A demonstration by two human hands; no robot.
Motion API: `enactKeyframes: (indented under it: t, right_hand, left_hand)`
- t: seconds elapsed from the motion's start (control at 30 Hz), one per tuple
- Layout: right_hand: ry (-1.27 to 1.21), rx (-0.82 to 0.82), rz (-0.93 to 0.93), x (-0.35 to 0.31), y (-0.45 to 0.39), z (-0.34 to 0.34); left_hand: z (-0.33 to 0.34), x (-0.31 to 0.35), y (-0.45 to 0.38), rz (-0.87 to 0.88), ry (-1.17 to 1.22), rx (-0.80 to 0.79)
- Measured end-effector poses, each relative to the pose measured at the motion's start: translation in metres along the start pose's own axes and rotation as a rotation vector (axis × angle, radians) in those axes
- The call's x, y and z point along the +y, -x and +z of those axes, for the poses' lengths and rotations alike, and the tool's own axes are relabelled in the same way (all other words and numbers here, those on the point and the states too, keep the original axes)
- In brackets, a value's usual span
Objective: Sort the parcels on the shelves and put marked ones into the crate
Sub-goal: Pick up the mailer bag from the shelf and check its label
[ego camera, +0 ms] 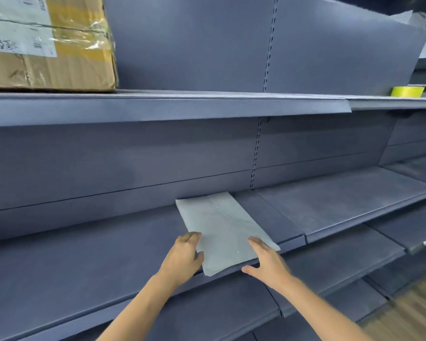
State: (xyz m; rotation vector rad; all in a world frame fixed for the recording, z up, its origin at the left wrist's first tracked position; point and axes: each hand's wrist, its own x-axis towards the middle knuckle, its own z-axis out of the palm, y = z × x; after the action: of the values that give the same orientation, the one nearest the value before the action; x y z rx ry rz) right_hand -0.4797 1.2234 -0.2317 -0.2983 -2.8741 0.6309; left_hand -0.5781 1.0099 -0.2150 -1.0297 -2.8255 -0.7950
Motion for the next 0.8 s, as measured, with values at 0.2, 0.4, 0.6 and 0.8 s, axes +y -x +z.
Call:
enactKeyframes:
  t: [0.2, 0.4, 0.6, 0.8]
  right_hand:
    - [0.224, -0.032, -0.241, 0.009, -0.036, 0.028]
    - [0.255, -0.002, -0.331, 0.014, -0.05, 0.037]
    - [0.187, 0.395, -0.434, 0.0, -0.036, 0.021]
    - [-0.487, 0.525, -0.059, -0.033, -0.024, -0.017]
  left_hand:
    - [0.009, -0.012, -0.002, -0.074, -0.015, 0.027]
    - [0.006, -0.024, 0.005, -0.17, -0.095, 0.05]
    - [-0.004, -0.023, 0.016, -0.194, -0.091, 0.107]
    - [-0.054, -0.037, 0.05, -0.294, -0.054, 0.257]
